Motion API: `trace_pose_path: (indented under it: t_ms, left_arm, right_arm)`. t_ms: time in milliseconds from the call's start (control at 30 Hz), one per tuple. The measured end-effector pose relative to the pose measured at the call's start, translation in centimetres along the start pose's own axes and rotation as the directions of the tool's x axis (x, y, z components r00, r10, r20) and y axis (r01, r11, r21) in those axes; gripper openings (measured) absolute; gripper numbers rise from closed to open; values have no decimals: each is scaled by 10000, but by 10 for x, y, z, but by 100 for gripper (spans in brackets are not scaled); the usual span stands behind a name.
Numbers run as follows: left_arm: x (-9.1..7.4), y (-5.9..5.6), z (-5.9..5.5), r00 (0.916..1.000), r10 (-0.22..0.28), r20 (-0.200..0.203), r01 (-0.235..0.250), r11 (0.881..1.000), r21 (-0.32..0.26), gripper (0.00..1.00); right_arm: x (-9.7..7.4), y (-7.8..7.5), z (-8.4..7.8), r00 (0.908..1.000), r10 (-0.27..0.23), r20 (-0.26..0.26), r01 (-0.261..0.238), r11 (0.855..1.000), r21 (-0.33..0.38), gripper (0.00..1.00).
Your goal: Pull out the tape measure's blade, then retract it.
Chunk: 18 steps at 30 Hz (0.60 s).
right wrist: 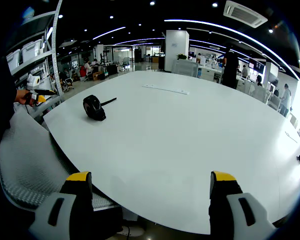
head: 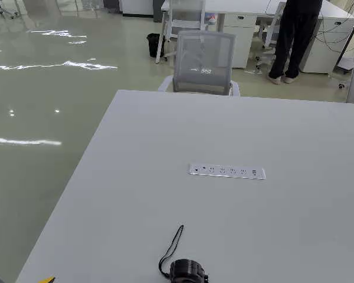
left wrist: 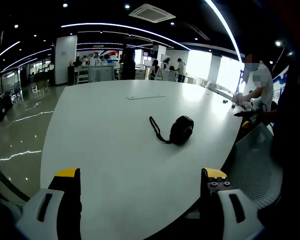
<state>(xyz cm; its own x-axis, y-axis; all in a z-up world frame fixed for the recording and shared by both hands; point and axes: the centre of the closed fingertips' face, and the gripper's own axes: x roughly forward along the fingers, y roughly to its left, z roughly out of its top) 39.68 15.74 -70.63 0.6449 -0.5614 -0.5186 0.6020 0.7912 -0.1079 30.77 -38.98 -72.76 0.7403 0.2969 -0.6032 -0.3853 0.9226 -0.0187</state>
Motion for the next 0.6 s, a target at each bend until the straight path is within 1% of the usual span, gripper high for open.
trace_pose_path:
  t_ms: [100,200,300,600]
  left_arm:
    - [0,-2,-1,10000,-8,-27,7,10000,-3,99]
    - [0,-5,0,10000,-14,28,14,10000,-37,99]
    - [0,-8,1,10000,-50,36,51,10000,-40,99]
    - [-2,-11,-3,10000,-41,4,41,9999,-161,99]
  right_arm:
    - [0,-1,6,9999,-54,100,54,10000,18,100]
    - [1,-1,6,9999,-20,170,19,10000,30,100]
    - [1,2,6,9999,44,117,-43,10000,-40,100]
    - [-2,3,0,10000,46,61,-47,9999,101,98]
